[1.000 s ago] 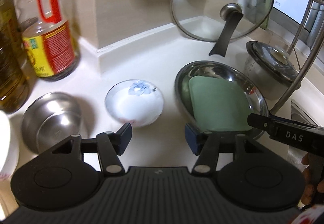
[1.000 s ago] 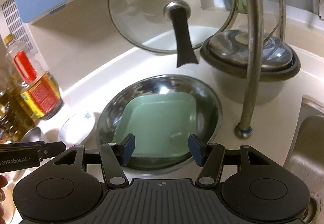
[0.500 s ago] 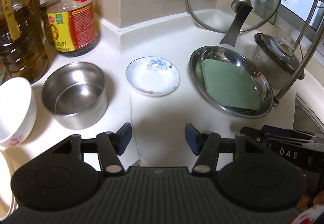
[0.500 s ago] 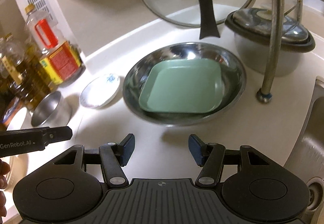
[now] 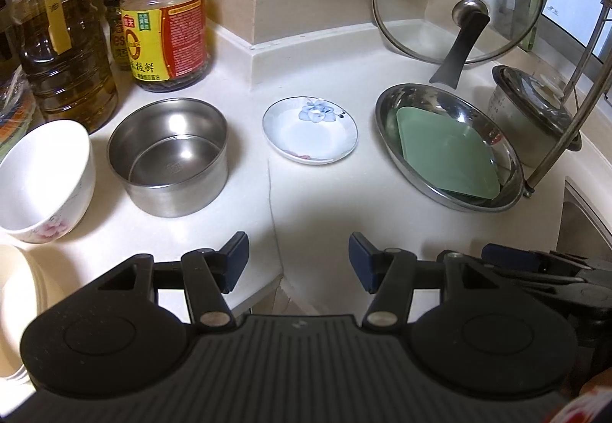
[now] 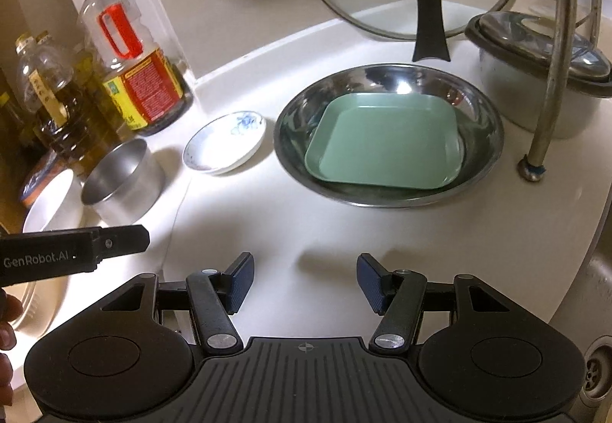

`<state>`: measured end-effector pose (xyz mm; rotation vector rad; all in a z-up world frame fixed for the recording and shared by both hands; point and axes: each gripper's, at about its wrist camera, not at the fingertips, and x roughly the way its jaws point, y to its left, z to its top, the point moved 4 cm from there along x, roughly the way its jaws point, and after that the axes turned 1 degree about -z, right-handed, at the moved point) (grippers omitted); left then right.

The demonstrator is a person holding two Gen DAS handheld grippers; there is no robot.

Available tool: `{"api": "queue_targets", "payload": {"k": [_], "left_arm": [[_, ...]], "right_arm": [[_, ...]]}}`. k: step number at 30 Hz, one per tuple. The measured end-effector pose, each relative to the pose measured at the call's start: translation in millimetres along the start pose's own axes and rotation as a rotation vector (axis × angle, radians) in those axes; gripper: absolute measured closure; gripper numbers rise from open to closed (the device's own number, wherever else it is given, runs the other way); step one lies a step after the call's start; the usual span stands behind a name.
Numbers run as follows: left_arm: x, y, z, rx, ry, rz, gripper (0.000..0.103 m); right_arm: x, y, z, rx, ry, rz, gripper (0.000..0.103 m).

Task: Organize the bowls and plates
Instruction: 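Move the right tool to the small blue-flower white plate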

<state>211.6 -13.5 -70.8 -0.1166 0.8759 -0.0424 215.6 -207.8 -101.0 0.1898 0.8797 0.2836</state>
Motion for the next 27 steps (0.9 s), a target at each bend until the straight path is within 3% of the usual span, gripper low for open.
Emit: {"api": "queue_targets", "payload": {"k": [20,27], "left_arm": [[18,7,34,0.025,-0.056,0.032,0.049],[37,6,58,0.025,-0.072,0.049,0.051]], "right_arm": [[16,24,33,-0.009,-0.081,0.083,0.044],[38,29,65,-0.061,-0.131,0.096,0.060]]}}
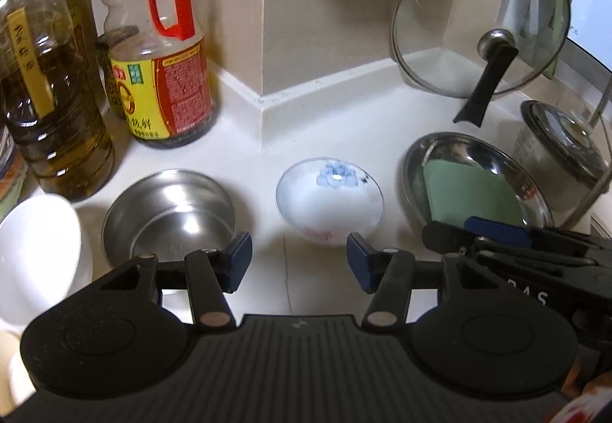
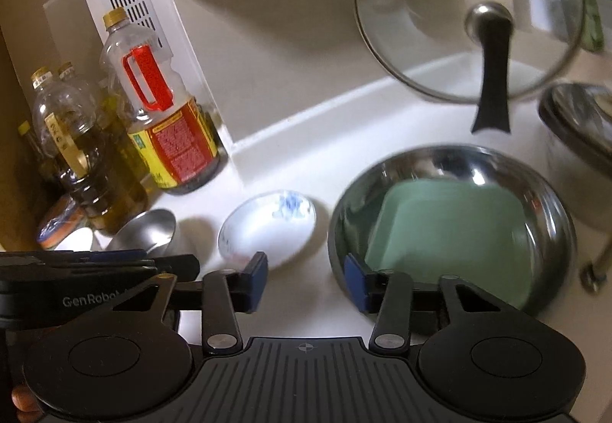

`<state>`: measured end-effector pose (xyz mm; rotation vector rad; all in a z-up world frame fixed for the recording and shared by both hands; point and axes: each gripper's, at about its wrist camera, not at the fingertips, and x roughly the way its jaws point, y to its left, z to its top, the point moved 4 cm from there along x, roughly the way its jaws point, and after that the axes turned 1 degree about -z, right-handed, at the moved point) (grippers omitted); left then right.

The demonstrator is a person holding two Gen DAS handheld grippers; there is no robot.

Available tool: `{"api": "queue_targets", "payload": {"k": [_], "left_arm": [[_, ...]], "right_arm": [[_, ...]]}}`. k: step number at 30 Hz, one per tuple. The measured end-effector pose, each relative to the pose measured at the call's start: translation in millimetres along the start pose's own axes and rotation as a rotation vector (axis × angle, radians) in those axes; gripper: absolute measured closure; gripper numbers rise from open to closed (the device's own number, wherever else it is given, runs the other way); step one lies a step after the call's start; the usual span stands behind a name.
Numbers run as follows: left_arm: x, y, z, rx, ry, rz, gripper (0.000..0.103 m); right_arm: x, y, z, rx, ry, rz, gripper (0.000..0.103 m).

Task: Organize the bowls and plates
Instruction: 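Move the right tool to the small blue-flower white plate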

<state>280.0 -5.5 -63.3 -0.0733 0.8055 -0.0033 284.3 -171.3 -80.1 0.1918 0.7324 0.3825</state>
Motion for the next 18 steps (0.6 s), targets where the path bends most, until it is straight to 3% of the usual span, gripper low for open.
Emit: {"api": "queue_targets", "payload": {"k": [6,18], "left_arm": [[25,0,11,-0.011,0.015,0.000,0.064],[62,-2,23,0.004,0.058,0.010,0.070]], "right_arm": [[22,1,10,-0.021,0.018,0.025,0.078],[54,3,19,-0.015,0.045,0.017,0.080]]}}
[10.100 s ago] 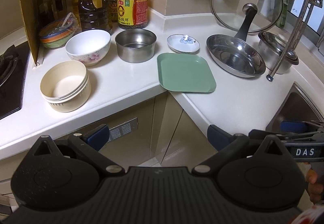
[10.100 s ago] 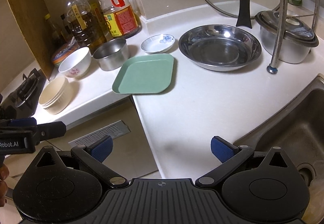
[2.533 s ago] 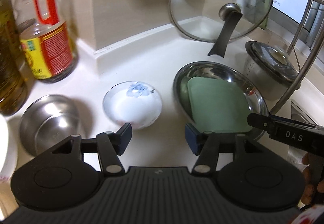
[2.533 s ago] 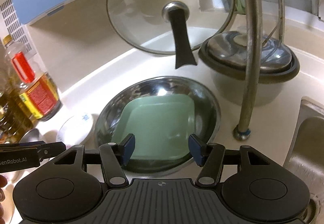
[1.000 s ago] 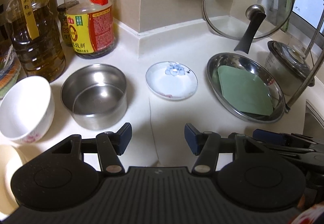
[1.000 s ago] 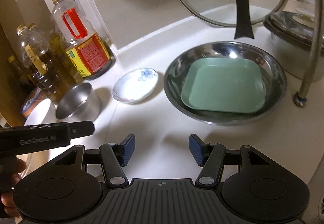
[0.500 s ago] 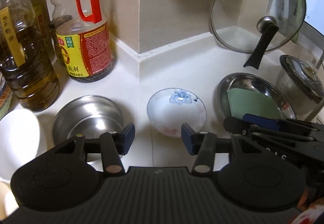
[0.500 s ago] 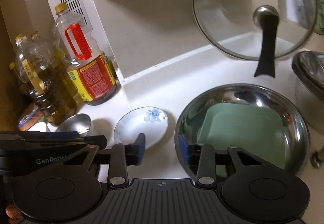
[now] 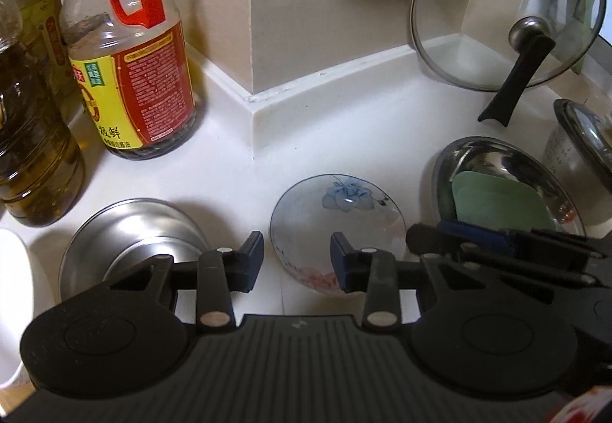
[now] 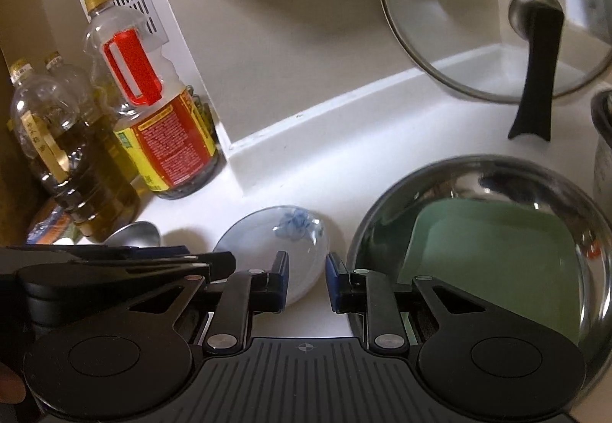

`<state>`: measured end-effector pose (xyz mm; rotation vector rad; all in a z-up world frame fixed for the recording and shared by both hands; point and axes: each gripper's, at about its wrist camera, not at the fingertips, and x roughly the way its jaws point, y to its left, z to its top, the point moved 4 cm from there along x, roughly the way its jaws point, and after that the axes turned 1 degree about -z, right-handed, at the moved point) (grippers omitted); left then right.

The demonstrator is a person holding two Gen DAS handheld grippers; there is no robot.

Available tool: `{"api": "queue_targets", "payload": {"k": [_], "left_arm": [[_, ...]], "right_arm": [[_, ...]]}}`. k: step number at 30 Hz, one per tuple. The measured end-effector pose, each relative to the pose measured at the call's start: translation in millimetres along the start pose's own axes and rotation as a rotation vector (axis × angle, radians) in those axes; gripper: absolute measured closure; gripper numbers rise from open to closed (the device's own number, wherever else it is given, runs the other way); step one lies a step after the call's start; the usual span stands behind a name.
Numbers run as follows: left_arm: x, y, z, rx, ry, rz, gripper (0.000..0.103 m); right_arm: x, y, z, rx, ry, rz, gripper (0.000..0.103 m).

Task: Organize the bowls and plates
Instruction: 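Move the right tool to the small blue-flower white plate, then close the right tool on the white plate rim and lift it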

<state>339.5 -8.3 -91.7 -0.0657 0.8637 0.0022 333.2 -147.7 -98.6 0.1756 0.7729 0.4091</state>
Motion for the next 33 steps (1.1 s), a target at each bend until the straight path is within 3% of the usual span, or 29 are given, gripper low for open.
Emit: {"api": "queue_targets", "payload": {"k": [22,33], "left_arm": [[42,13,10,0.019,0.056,0.031,0.092],[40,18,7,0.009,0.080,0.003,0.091]], "right_arm": [[57,7,23,-0.114,0.113,-0.089,0.083],[66,13,31,-0.139,0.198,-0.127,0.084]]}}
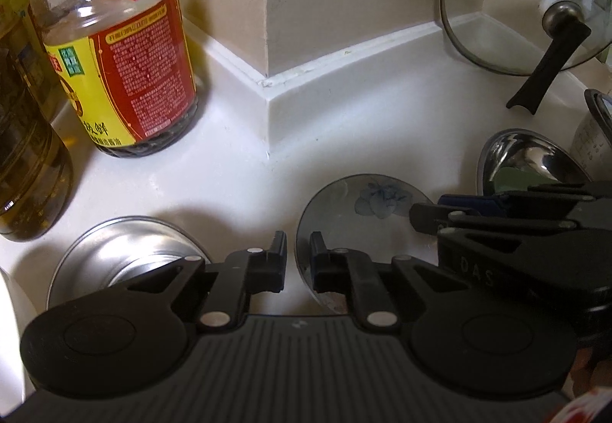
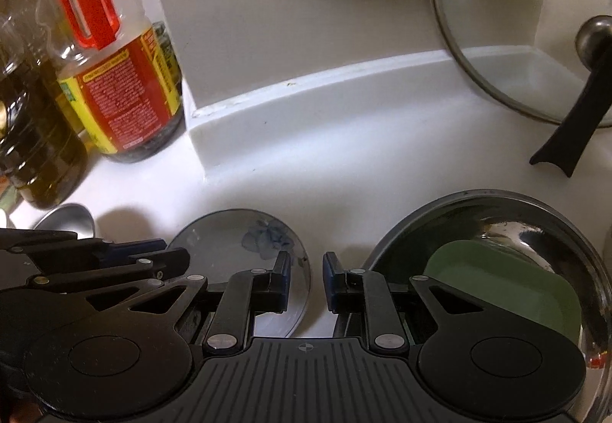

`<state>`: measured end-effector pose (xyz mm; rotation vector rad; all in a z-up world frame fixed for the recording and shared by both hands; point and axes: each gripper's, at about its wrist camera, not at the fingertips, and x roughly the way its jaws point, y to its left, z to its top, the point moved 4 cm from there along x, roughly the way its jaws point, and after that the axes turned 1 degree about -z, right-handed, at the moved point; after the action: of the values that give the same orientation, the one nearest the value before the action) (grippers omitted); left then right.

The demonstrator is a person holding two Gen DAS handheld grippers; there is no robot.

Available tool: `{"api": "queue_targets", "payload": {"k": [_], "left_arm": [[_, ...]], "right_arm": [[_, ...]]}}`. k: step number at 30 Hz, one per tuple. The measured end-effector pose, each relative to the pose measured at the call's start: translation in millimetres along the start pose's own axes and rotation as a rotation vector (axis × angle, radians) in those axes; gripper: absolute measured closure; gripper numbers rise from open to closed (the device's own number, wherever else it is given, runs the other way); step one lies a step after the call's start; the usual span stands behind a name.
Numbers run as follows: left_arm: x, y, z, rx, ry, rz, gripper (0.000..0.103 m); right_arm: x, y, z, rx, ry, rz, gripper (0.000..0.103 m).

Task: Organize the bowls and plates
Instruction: 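Close the right tool on the white plate rim and lift it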

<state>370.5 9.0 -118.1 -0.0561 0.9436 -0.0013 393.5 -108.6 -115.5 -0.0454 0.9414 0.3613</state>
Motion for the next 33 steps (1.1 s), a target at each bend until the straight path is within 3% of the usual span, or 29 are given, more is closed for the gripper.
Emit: {"api": "queue_targets", "payload": {"k": [7,33], "left_arm": [[1,-3,0,0.018,-0.007,0.006,0.092],[-21,-4,14,0.009,-0.078,-0.005,0.094]], "right_arm": [[6,-2,0,0.010,0.058,0.045,0.092],[-25,-10,-1,0.119,-0.074,0.073,0.096]]}}
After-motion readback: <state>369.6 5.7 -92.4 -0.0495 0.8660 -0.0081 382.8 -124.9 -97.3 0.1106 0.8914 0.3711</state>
